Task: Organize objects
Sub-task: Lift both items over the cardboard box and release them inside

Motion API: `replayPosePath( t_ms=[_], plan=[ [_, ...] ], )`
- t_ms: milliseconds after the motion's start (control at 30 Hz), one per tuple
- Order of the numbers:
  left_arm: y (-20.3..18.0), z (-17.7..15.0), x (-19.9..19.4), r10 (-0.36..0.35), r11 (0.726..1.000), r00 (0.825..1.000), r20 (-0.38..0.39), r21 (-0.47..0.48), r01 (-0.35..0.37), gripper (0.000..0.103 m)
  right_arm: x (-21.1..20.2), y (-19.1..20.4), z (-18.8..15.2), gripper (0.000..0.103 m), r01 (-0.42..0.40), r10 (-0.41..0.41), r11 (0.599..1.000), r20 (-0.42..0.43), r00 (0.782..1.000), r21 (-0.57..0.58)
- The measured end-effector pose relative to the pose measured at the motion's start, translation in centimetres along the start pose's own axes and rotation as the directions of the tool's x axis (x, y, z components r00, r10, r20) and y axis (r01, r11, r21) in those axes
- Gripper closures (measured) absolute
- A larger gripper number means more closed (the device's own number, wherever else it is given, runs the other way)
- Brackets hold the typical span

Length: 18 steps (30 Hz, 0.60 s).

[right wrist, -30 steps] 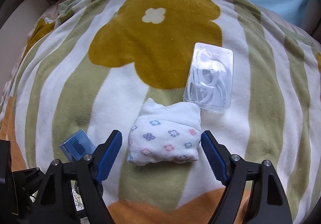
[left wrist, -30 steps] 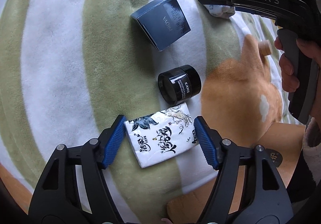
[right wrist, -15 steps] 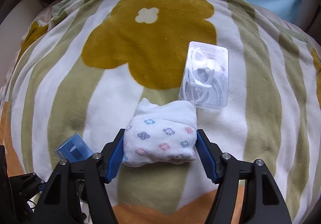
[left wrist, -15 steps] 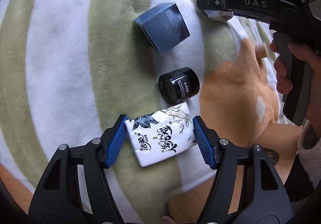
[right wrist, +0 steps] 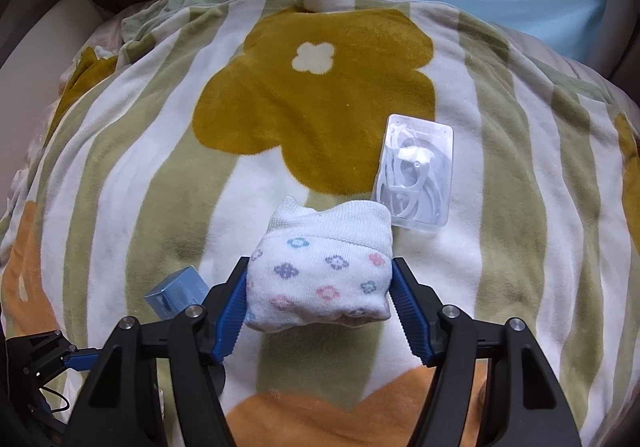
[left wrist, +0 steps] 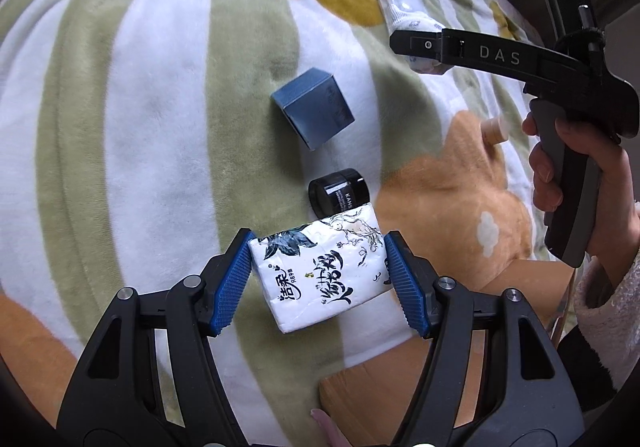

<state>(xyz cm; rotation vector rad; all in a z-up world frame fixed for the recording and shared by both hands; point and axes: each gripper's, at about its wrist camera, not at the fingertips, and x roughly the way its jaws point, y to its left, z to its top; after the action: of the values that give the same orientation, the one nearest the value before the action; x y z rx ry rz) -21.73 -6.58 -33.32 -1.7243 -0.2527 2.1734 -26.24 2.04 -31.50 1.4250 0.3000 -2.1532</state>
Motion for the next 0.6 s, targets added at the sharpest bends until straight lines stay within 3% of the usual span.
replayPosePath(
  t_ms=[333,600],
  plan=[
    [-1.8,-0.8,-6.2,-0.013,1.000,0.994,0.110,-0.012,0.015,0.040,-5.8,1.1,0.1,0.040,-0.042,0.045,0.998,0.058,0.997,-0.054],
    [-5.2,-3.7,-10.8,-0.014,1.000,0.982,0.190,-0.022,0.019,0.040,-12.9,2.1,-2.0,0.040,-0.088,0.102,0.988,0.112,0.988,-0.129]
  ],
)
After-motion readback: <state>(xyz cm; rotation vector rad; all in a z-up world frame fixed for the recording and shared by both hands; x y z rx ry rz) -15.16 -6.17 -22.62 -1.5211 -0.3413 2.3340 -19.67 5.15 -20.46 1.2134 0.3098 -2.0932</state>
